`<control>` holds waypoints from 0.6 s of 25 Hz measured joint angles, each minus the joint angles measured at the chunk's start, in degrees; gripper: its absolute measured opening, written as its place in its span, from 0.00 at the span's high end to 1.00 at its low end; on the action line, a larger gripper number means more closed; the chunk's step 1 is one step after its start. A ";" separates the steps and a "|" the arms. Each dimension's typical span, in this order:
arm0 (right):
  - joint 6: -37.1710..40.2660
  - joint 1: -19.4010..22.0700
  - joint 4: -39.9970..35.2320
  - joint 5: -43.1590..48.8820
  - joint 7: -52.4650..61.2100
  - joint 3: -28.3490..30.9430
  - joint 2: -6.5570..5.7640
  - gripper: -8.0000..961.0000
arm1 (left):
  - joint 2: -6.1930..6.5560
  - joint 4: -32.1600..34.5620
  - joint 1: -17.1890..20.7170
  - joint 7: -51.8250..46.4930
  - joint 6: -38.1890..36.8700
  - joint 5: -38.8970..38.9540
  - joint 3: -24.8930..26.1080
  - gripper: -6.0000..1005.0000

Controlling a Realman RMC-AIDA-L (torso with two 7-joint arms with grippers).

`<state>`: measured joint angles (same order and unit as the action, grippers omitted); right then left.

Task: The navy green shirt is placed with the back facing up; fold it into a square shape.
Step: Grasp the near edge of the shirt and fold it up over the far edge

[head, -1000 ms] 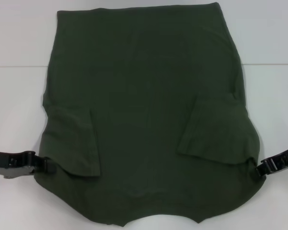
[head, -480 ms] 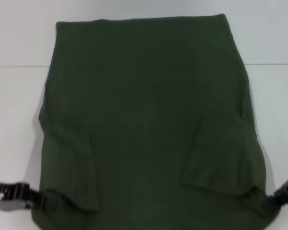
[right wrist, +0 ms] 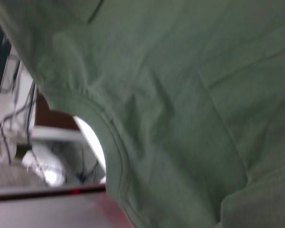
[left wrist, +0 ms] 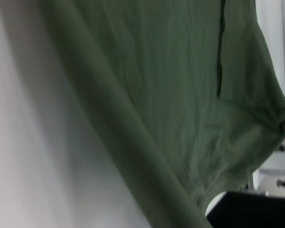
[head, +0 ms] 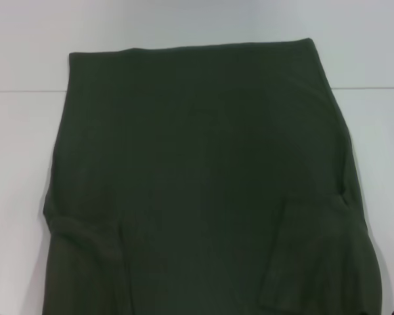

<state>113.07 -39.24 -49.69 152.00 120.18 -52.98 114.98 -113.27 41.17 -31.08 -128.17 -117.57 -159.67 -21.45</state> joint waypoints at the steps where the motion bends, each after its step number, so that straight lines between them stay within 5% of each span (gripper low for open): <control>1: 0.19 0.15 0.01 0.41 -0.32 -0.94 0.38 0.93 | -0.07 0.02 0.10 0.39 -0.37 -0.48 -0.33 0.87; 8: 0.33 0.45 0.23 1.10 -0.61 -1.03 1.79 0.93 | -0.98 0.05 0.51 1.34 -0.87 -1.16 -4.47 0.87; 15: -2.65 1.12 0.01 -5.12 -0.62 15.47 0.66 0.93 | 0.63 0.05 -0.40 3.55 0.74 7.19 7.02 0.87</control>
<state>110.42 -38.12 -49.67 146.88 119.55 -37.51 115.64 -112.64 41.22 -31.48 -124.62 -116.83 -152.48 -14.43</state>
